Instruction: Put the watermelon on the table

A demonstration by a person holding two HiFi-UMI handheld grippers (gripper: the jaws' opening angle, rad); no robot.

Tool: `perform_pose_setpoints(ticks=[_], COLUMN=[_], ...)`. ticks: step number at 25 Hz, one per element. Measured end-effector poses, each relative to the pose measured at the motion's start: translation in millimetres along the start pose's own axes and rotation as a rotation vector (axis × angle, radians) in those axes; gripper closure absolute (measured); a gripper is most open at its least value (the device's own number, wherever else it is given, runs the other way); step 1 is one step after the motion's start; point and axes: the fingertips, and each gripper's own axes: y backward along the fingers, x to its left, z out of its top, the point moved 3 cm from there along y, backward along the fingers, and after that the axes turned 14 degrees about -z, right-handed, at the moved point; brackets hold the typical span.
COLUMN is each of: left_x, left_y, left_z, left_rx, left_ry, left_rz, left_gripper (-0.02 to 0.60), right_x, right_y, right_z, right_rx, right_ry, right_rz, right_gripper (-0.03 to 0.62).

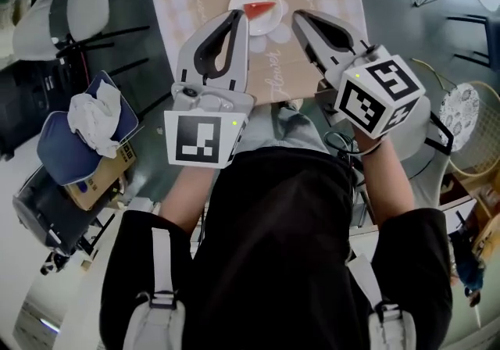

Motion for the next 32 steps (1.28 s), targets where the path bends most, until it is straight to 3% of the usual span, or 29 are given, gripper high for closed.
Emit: perform_pose_setpoints(ticks=[9, 14, 17, 22, 32], left_x=[-41.1, -54.7, -70.1, -78.8, -116.5], left_y=[38.8, 43.9, 65.9, 80.3, 101.5], left_z=[26.9, 51.3, 56.7, 62.0, 67.5], left_rx=[-0.039, -0.109, -0.099, -0.098, -0.132], left_ry=[-0.026, -0.088, -0.061, -0.107, -0.111], left_rz=[0.055, 0.081, 0.096, 0.118, 0.138], left_gripper=[0.574, 0.574, 0.574, 0.574, 0.574], right_x=[30.8, 38.2, 55.3, 72.1, 77.7], right_y=[56.5, 72.8, 93.7, 113.9, 158.9], right_z=[13.3, 28.7, 21.0, 27.5, 15.5], right_rx=[-0.074, -0.142, -0.144, -0.205, -0.247], right_ry=[0.047, 0.087, 0.071, 0.133, 0.186], right_rz=[0.055, 0.082, 0.083, 0.092, 0.086], right_gripper=[0.58, 0.58, 0.58, 0.58, 0.58])
